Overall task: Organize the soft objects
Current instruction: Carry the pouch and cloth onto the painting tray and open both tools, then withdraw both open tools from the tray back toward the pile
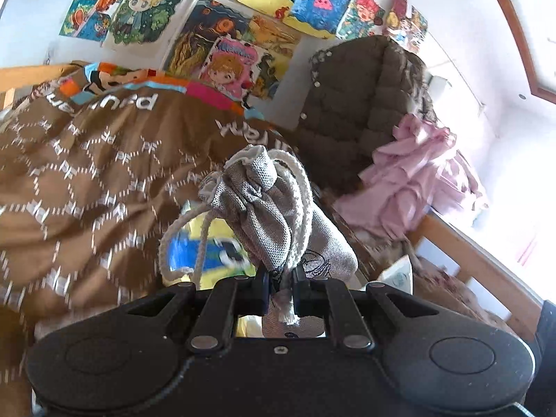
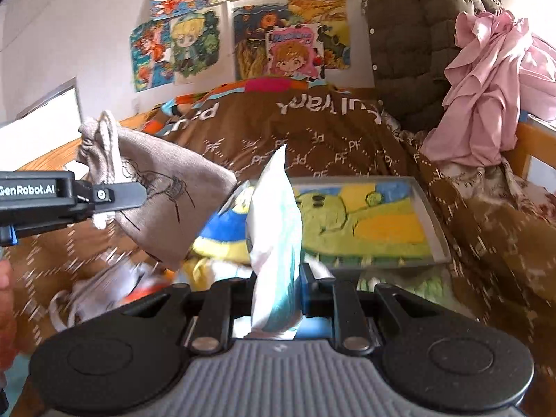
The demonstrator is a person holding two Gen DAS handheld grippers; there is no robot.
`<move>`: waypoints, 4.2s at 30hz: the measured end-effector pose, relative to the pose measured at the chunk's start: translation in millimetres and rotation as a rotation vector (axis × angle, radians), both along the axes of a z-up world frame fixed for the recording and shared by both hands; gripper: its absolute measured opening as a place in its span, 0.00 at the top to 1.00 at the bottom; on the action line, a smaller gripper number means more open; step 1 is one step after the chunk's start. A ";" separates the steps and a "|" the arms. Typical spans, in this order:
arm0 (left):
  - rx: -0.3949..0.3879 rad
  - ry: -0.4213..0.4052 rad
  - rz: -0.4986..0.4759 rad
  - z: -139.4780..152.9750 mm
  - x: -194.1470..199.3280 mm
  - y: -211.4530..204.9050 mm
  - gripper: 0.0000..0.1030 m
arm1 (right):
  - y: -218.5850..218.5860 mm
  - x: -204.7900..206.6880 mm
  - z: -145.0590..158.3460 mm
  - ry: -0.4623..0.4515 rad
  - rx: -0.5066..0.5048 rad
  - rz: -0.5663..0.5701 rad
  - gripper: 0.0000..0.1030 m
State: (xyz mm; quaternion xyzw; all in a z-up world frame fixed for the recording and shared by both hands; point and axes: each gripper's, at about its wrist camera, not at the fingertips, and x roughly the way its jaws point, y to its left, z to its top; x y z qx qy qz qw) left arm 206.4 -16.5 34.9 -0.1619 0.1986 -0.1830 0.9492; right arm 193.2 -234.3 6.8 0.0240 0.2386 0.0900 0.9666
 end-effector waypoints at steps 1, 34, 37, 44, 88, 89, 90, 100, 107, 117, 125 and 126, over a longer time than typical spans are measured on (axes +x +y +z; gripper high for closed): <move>0.002 -0.003 0.007 0.6 15.1 1.2 0.88 | 1.1 15.0 -0.3 0.002 0.011 -0.006 0.79; 0.004 0.321 -0.019 -98.9 199.7 26.3 0.85 | 22.6 185.3 -73.2 0.274 0.142 -0.092 0.72; 0.000 0.322 -0.016 -100.1 200.6 26.9 0.81 | 23.2 183.7 -72.5 0.269 0.131 -0.098 0.64; -0.001 0.332 -0.027 -100.4 197.5 24.0 0.62 | 20.2 171.8 -62.1 0.230 0.098 -0.105 0.37; 0.143 -0.022 0.151 15.3 -104.2 56.1 0.01 | 8.6 -109.9 38.2 -0.166 0.066 -0.043 0.00; 0.145 -0.007 0.151 10.4 -111.8 57.5 0.01 | 9.7 -115.5 36.0 -0.159 0.066 -0.042 0.00; 0.150 0.004 0.152 7.0 -116.0 57.0 0.01 | 10.3 -119.9 34.1 -0.154 0.066 -0.041 0.00; 0.164 0.061 0.181 -4.2 -155.5 63.1 0.01 | 20.1 -157.5 20.0 -0.103 0.021 -0.003 0.00; 0.168 0.124 0.206 -11.4 -172.4 68.9 0.01 | 27.5 -172.8 14.7 -0.080 0.009 0.019 0.00; 0.214 0.147 0.214 -13.5 -178.6 68.1 0.01 | 34.1 -179.9 13.7 -0.074 -0.017 0.045 0.00; 0.223 0.177 0.211 -16.1 -170.5 67.0 0.01 | 38.8 -168.9 12.3 -0.051 -0.018 0.052 0.00; 0.223 0.185 0.212 -16.7 -168.7 67.7 0.01 | 39.2 -166.6 12.2 -0.047 -0.016 0.054 0.00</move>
